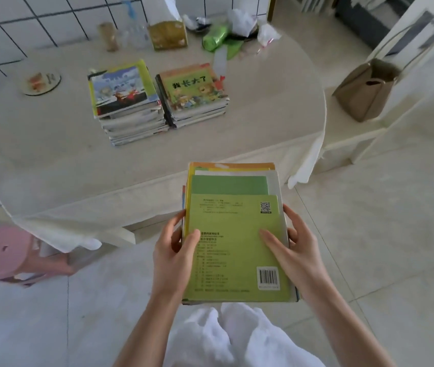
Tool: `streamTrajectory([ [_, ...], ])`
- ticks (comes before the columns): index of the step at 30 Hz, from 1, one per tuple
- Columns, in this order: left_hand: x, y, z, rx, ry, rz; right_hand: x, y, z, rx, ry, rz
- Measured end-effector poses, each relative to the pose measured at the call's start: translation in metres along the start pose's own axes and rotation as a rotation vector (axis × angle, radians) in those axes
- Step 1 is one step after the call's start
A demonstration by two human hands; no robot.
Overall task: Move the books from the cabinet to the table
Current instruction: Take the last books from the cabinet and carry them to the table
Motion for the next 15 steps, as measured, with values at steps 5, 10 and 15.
streamTrajectory([
  [5, -0.023, -0.050, 0.025, 0.006, 0.031, 0.066, -0.018, -0.068, -0.038, 0.028, 0.011, -0.073],
  [10, -0.033, -0.110, 0.045, 0.021, 0.077, 0.061, -0.043, -0.127, -0.063, -0.008, -0.006, -0.140],
  [15, -0.041, -0.186, 0.062, 0.006, 0.109, 0.034, -0.081, -0.195, -0.086, -0.004, 0.023, -0.146],
])
Point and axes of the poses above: each hand's wrist, its own y-axis away from the middle knuckle, its own x-axis out of the back of the hand, z = x × y, the point moved 4 cm from there along -y, towards the middle knuckle, and after that the axes turned 7 degrees about z, right-handed, at the moved point
